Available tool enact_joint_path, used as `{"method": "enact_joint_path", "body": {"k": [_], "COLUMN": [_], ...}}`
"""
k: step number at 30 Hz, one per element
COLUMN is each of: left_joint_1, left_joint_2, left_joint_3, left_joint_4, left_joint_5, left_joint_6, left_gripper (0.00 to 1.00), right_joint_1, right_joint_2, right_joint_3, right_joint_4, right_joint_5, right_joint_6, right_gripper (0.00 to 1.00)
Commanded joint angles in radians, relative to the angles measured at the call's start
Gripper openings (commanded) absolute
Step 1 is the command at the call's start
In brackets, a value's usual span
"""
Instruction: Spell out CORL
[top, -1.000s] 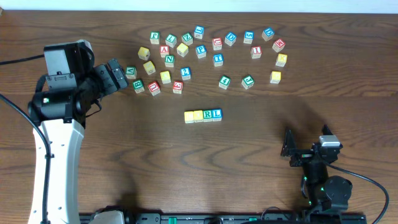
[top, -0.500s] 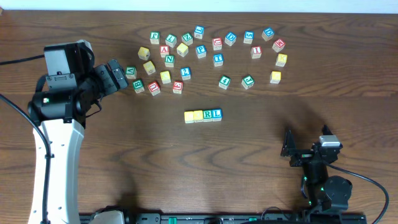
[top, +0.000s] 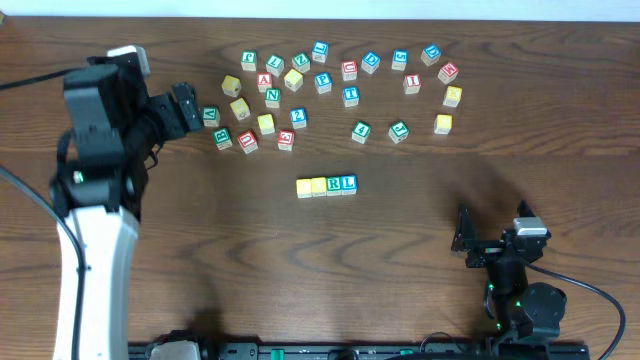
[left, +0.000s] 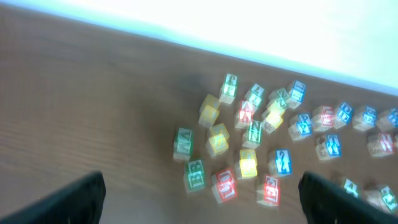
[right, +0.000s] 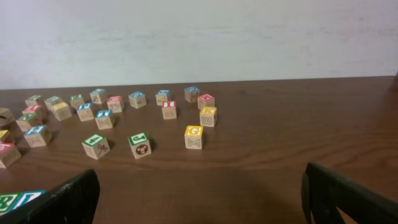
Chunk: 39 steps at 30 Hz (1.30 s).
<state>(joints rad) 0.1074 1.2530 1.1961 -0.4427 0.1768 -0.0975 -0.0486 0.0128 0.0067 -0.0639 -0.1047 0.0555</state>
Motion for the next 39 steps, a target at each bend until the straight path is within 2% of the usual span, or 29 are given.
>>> {"method": "enact_joint_path", "body": {"k": [1,5,14,22,28,39], "left_joint_1": [-0.004,-0.004,-0.002,-0.002,-0.002,-0.002], "left_joint_2": [-0.147,-0.307,-0.674,-1.004,-1.122,-1.134], "left_joint_3": [-0.198,-0.422,-0.764,-1.079,-1.151,-1.153], "left_joint_4": [0.244,0.410,0.441,0.542,0.542,0.542], "left_joint_5": [-0.013,-0.013,-0.014,-0.032,-0.032,-0.032], "left_joint_6": [0.143,0.206,0.283,0.284,0.284,0.284], "left_gripper": [0.98,0.98,0.98,0.98,0.98,0.98], "right_joint_1": [-0.004,-0.004,-0.004,-0.004,-0.004,-0.004], "right_joint_2": [-0.006,-0.006,-0.006,-0.006,-0.006,-0.006], "right_joint_3": [-0.001,-0.001,-0.001,-0.001,-0.001,-0.001], "right_joint_4": [-0.003,-0.003,-0.003,-0.003,-0.003,-0.003], "right_joint_5": [-0.006,-0.006,-0.006,-0.006,-0.006,-0.006], "right_joint_6": [-0.008,-0.008,-0.008,-0.008,-0.008,-0.008], "right_gripper": [0.99,0.99,0.99,0.99,0.99,0.99]}}
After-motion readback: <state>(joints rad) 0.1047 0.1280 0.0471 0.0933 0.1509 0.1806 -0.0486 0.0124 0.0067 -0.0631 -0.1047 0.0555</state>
